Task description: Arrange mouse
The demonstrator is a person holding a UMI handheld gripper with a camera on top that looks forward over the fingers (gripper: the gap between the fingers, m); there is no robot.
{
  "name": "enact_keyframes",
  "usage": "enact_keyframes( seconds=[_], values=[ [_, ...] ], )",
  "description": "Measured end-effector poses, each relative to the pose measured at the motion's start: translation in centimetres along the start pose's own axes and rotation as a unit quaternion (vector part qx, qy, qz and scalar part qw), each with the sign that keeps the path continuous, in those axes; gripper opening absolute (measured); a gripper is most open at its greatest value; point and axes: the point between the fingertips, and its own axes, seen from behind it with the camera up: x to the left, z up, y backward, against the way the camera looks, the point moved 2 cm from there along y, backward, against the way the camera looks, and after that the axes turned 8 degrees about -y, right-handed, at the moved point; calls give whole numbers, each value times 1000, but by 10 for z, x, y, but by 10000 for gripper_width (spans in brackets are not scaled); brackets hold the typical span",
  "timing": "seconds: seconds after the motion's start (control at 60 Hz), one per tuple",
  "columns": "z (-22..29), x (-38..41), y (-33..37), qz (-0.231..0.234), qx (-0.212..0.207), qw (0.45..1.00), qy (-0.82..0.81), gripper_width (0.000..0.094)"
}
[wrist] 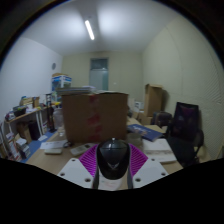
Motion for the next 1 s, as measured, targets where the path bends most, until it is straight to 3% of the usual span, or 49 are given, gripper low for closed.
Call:
enact_keyframes(
  seconds=[0.15, 0.3, 0.467, 0.517, 0.533, 0.633, 0.733, 0.783, 1.0],
  values=[
    [-49, 68, -53, 38, 57, 998, 12, 385],
    [-126, 76, -90, 34, 143, 989, -2, 388],
    [-169, 63, -101, 11, 207, 978, 3, 415],
    [-169, 63, -102, 14, 203, 979, 8, 404],
    [-169, 64, -102, 15, 206, 978, 11, 466],
    [-172, 63, -99, 18, 219, 975, 16, 553],
    [-172, 64, -90, 42, 221, 974, 11, 887],
    [-169, 65, -80, 56, 214, 975, 3, 829],
    [-139, 46, 3, 95, 161, 982, -13, 837]
  ],
)
